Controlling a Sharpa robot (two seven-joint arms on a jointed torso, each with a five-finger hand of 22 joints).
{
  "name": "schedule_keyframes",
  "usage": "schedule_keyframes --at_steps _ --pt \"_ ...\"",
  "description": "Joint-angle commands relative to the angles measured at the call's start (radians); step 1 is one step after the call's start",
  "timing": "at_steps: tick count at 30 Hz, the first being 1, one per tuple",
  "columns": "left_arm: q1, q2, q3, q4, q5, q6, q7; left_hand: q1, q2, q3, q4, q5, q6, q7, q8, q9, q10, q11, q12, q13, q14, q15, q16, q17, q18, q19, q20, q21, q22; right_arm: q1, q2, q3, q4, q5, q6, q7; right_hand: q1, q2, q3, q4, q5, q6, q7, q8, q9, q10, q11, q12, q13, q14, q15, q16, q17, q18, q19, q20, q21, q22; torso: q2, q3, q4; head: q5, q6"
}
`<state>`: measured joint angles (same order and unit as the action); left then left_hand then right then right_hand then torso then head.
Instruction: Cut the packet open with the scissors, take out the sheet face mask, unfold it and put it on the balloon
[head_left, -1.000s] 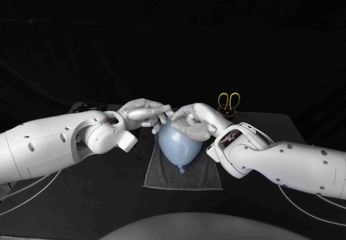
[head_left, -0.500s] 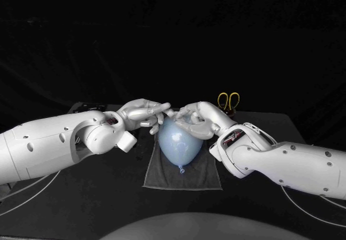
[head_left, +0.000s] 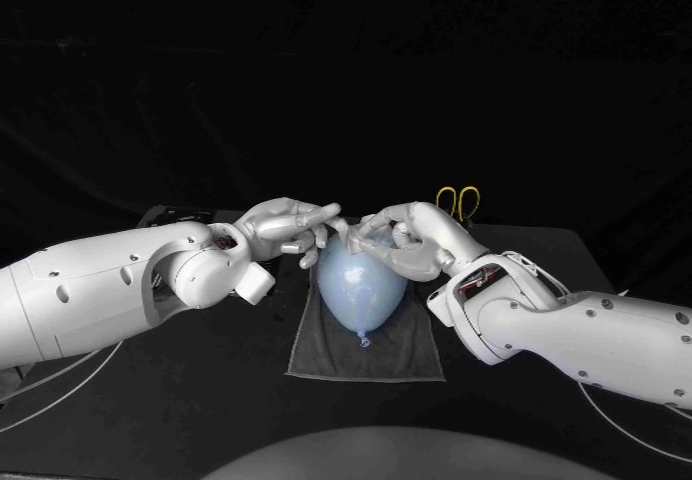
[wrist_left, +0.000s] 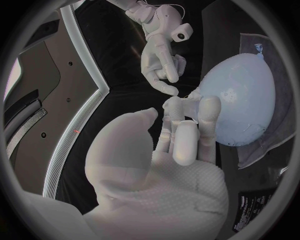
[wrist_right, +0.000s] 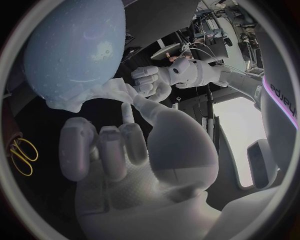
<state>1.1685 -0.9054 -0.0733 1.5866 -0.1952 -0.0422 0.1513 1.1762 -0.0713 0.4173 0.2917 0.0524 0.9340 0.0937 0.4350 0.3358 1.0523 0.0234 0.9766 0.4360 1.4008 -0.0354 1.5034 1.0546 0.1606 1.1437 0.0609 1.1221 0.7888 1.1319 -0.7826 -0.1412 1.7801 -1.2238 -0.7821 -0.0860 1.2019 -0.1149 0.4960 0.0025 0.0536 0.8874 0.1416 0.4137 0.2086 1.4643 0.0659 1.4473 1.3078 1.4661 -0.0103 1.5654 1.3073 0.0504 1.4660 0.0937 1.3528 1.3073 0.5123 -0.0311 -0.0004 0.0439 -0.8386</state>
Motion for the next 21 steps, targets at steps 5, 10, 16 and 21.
schedule_keyframes --at_steps 5,10,16,21 --pt "0.001 0.005 0.001 0.002 0.012 0.015 0.012 -0.005 0.005 -0.007 -0.002 -0.003 -0.007 0.004 -0.007 -0.002 -0.008 0.001 0.006 0.001 0.005 0.0 0.004 0.001 -0.012 0.008 0.002 0.005 0.001 -0.001 0.015 0.001 -0.017 -0.004 -0.038 0.01 0.004 -0.014 -0.017 0.001 0.004 -0.018 0.01 -0.018 -0.007 -0.002 0.001 -0.01 0.131 0.105 0.005 0.005 0.263 -0.002 0.023 0.002 -0.016 0.198 0.0 -0.0004 0.0023 -0.004 0.001" --pt "0.001 0.006 0.001 0.005 0.012 0.027 0.013 0.022 0.028 0.008 -0.01 -0.003 0.008 -0.001 -0.005 -0.001 -0.012 -0.002 0.014 0.003 0.004 -0.002 0.004 0.0 -0.012 0.007 0.003 0.005 0.003 -0.001 0.029 0.001 -0.031 -0.001 -0.021 0.007 0.002 -0.018 -0.022 0.002 0.002 -0.02 0.012 -0.02 -0.009 -0.004 0.003 -0.013 0.128 0.105 0.007 0.005 0.263 -0.001 0.022 0.003 -0.019 0.197 0.001 -0.0017 0.002 -0.004 0.0" --pt "0.001 0.009 0.001 0.008 0.013 0.04 0.017 0.026 0.03 0.011 -0.01 -0.003 0.007 0.0 -0.007 -0.002 -0.014 -0.002 0.015 0.003 0.004 -0.002 0.004 0.0 -0.012 0.007 0.003 0.006 0.003 -0.001 0.045 0.001 -0.038 0.004 0.003 0.007 -0.001 -0.023 -0.029 0.004 0.001 -0.019 0.013 -0.022 -0.01 -0.005 0.004 -0.013 0.128 0.105 0.008 0.005 0.263 -0.001 0.022 0.004 -0.019 0.197 0.0 -0.0019 0.0019 -0.005 -0.001" --pt "0.001 0.01 0.001 0.012 0.015 0.05 0.02 0.028 0.031 0.011 -0.004 -0.003 -0.008 0.007 -0.025 -0.01 -0.014 0.003 0.029 0.008 0.004 0.001 0.004 0.002 -0.013 0.006 0.004 0.007 0.006 -0.001 0.056 0.001 -0.041 0.006 0.016 0.007 -0.004 -0.029 -0.039 0.005 0.001 -0.018 0.013 -0.023 -0.011 -0.005 0.005 -0.013 0.128 0.105 0.009 0.005 0.263 -0.001 0.021 0.005 -0.02 0.197 -0.001 -0.0012 0.002 -0.007 0.001"
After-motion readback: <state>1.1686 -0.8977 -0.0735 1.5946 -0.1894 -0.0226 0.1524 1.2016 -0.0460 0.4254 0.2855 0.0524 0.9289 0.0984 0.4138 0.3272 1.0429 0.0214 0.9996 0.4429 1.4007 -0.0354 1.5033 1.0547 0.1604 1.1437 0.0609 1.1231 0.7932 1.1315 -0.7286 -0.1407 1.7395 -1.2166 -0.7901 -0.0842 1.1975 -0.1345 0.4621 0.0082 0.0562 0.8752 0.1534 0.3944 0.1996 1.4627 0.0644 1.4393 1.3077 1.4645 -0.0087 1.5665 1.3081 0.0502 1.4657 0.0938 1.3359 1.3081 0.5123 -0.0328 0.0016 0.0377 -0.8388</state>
